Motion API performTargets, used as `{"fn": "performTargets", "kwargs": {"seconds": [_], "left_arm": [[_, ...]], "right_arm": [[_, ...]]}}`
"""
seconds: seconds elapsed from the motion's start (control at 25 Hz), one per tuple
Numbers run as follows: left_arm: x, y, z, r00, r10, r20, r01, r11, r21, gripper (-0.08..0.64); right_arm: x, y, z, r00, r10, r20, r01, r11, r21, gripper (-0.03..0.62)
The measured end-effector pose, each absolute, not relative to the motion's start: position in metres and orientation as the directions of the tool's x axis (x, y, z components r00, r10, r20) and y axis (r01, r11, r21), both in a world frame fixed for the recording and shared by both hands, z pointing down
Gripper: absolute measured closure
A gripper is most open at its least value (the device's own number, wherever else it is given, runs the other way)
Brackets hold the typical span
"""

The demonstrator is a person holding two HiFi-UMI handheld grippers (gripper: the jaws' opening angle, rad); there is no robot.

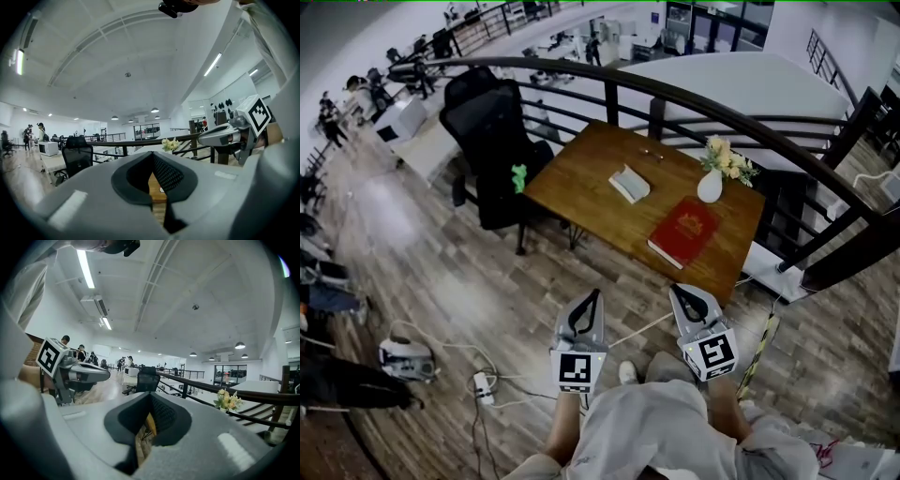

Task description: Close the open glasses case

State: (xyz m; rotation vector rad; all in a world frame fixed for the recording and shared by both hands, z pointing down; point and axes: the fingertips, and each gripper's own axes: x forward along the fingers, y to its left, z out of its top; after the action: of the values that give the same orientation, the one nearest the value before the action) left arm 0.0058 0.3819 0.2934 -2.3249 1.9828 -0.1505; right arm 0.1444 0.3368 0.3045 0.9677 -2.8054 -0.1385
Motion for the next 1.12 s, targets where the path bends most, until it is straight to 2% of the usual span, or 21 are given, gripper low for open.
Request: {"fn": "performTargets", "kwargs": {"seconds": [0.52, 1.12], "left_arm": [[-0.029, 0.322, 0.293, 0.142, -0.990, 0.006, -0.983, -0.142, -0.120, 0.540], [-0.061, 0.192, 0.281, 0.084, -0.996, 0.036, -0.986, -0.088, -0.141, 0.540]], "right_arm": [[0.110, 0.274, 0.308, -0.778, -0.615, 0.128, -0.600, 0.788, 0.136, 0.589], [0.076, 0.135, 0.299, -0.813, -0.571, 0.116, -0.562, 0.821, 0.103, 0.589]]}}
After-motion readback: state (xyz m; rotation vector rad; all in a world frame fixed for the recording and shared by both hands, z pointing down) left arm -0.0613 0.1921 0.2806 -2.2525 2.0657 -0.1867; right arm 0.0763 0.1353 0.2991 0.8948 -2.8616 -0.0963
